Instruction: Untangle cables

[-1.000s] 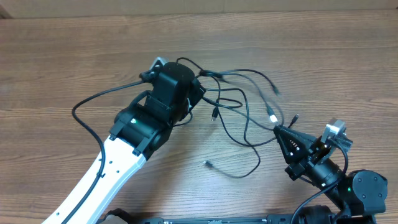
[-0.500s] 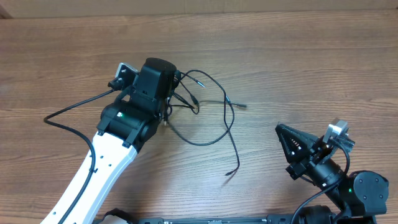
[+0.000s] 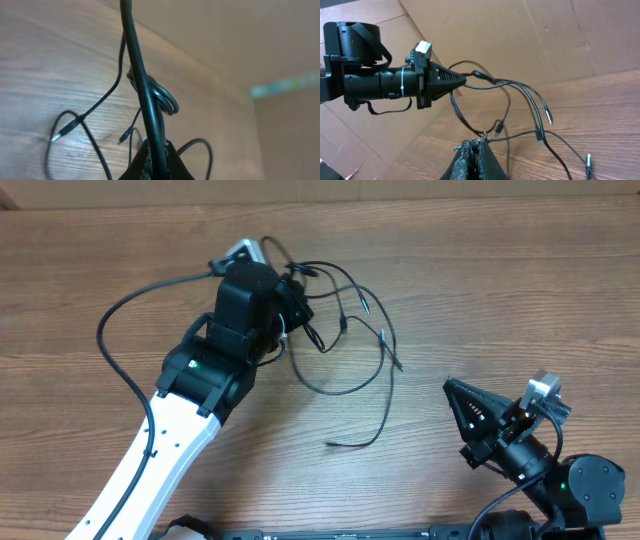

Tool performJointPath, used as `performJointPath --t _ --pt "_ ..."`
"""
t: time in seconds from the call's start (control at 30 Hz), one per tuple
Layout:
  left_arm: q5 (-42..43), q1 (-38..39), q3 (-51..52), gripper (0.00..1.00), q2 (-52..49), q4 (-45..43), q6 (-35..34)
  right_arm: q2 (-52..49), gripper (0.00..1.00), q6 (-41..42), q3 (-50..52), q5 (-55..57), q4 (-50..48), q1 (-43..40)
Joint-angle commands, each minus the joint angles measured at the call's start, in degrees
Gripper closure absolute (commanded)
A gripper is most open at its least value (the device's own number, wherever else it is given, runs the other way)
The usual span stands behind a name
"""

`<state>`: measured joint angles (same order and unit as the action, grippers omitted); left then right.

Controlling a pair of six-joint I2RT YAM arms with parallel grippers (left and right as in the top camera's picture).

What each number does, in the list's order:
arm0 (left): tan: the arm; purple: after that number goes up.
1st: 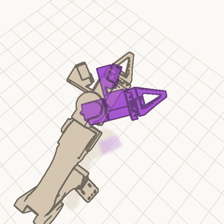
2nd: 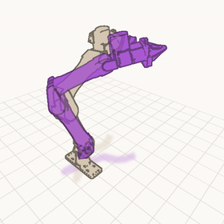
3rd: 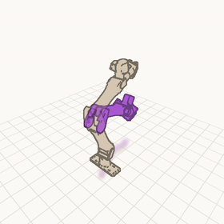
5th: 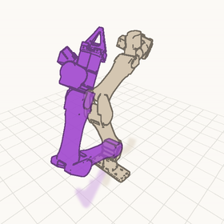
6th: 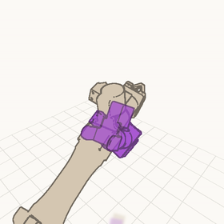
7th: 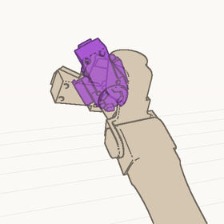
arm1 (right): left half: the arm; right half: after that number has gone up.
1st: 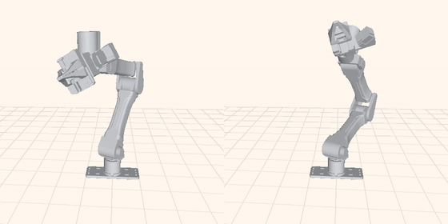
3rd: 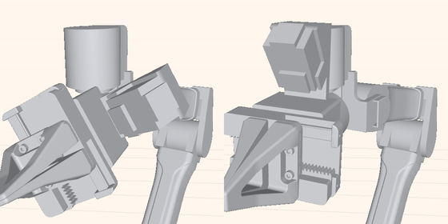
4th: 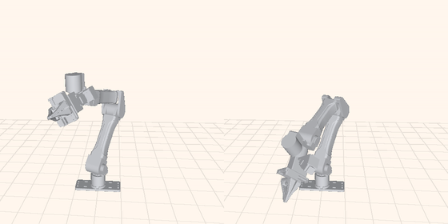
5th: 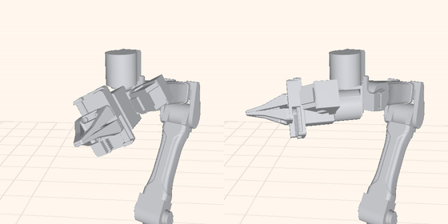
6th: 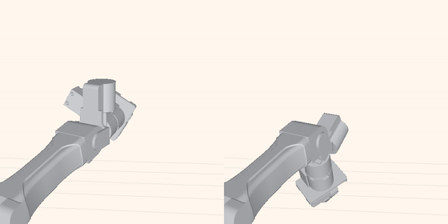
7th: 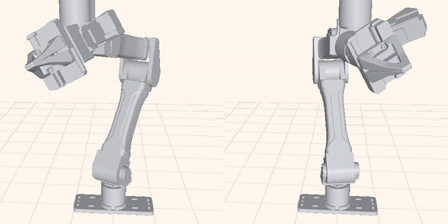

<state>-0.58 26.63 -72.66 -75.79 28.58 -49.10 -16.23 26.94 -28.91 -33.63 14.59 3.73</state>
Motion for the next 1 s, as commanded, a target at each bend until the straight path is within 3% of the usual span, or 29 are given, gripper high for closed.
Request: performJointPath --t 0.0,0.33,0.67,0.97 --pt "11.5 0.3 -0.7 0.96 0.2 -1.0 19.7 0.6 0.96 -0.5 -1.2 0.5 -0.3 -0.3" --pt "20.9 0.4 -0.7 0.96 0.2 -0.4 46.2 0.6 0.96 -0.5 -1.2 0.5 -0.3 -0.3" --pt "33.1 0.4 -0.7 0.96 0.2 -2.9 53.9 0.6 0.96 -0.5 -1.2 0.5 -0.3 -0.3" --pt "46.5 0.4 -0.7 0.96 0.2 -10.1 54.4 0.6 0.96 -0.5 -1.2 0.5 -0.3 -0.3"
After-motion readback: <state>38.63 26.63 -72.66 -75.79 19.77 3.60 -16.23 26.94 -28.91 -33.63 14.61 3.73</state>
